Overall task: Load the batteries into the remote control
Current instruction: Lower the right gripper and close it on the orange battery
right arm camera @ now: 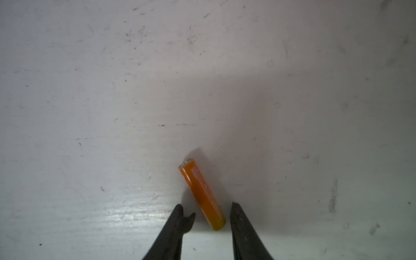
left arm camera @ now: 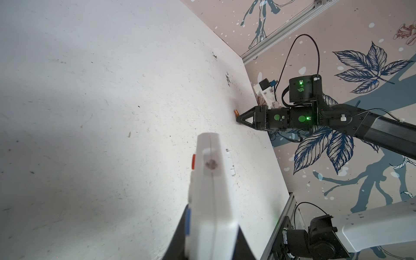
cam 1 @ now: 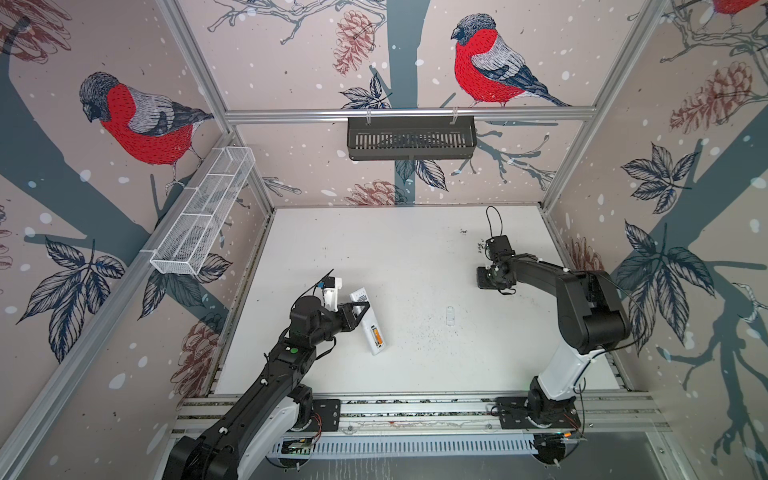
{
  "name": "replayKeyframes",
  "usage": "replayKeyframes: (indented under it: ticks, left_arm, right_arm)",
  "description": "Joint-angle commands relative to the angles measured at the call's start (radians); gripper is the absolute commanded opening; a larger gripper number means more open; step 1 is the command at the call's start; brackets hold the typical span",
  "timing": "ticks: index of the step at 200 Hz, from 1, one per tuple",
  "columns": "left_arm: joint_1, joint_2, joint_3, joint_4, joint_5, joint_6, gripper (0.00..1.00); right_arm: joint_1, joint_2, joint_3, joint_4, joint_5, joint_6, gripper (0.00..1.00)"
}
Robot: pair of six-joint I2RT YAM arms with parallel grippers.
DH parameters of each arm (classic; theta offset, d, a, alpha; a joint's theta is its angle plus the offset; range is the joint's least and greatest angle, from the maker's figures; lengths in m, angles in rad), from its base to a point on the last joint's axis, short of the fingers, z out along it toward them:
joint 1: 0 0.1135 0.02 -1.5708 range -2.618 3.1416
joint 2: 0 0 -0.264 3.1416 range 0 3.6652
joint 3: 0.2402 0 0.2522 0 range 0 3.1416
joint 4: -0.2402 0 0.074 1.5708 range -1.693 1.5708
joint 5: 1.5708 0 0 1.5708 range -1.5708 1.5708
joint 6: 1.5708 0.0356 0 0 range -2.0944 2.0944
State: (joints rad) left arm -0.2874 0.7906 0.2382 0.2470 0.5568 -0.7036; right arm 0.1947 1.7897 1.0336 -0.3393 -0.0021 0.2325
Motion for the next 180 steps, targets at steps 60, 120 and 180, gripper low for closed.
replayKeyframes:
  ticks: [60, 120, 180]
  left_arm:
    - [0.008, 0.016, 0.004, 0.061, 0.019, -0.002, 0.0]
    - [0.009, -0.003, 0.002, 0.049, 0.017, -0.002, 0.0]
    - [0.011, 0.005, 0.006, 0.054, 0.026, -0.004, 0.0]
  right_arm:
    - [0.008, 0.0, -0.006, 0.0, -0.013, -0.018, 0.24]
    - [0.035, -0.005, -0.002, 0.004, -0.029, -0.03, 0.17]
    - [0.11, -0.106, -0.022, 0.028, -0.092, -0.065, 0.15]
